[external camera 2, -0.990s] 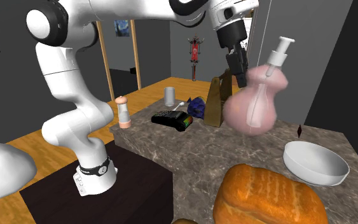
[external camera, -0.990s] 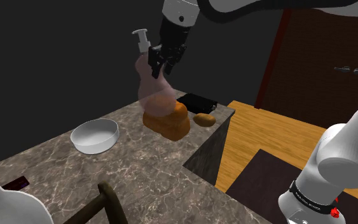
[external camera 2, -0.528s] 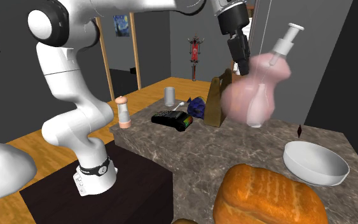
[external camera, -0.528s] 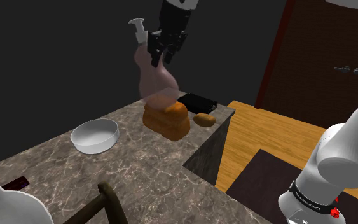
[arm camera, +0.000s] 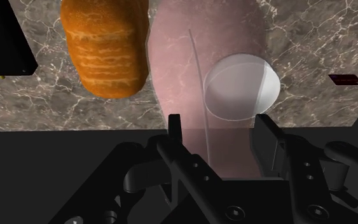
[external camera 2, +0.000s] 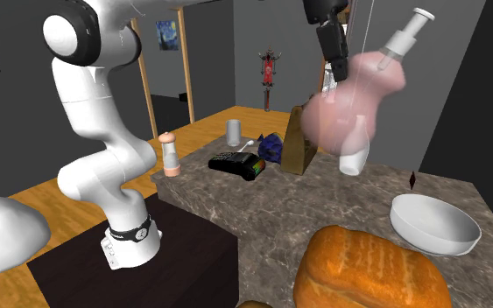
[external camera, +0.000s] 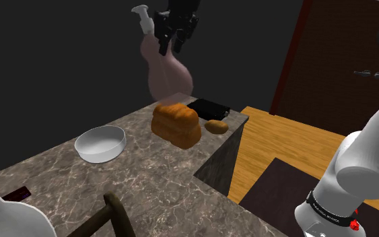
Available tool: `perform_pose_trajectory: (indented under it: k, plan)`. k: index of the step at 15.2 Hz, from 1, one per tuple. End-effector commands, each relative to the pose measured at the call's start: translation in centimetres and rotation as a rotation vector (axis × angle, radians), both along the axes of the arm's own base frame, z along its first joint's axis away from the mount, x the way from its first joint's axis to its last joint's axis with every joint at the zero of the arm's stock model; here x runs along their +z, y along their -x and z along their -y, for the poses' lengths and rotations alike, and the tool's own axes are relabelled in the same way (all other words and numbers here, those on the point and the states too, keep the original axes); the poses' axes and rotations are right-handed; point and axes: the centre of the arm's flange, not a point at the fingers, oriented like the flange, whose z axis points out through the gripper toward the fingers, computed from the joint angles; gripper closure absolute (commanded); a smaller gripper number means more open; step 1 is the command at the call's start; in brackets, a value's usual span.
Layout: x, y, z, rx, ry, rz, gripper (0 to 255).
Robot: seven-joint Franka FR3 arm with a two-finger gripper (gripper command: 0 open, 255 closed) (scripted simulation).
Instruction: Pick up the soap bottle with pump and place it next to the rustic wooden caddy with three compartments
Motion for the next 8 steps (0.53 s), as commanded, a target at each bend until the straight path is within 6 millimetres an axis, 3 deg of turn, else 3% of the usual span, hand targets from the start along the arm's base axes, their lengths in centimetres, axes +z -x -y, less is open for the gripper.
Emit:
perform_pose_trajectory:
  k: [1, 8]
  plan:
    - [1.1, 0.0, 0.0, 0.0, 0.0, 0.001, 255]
    - [4.8, 0.0, 0.0, 0.0, 0.0, 0.001, 255]
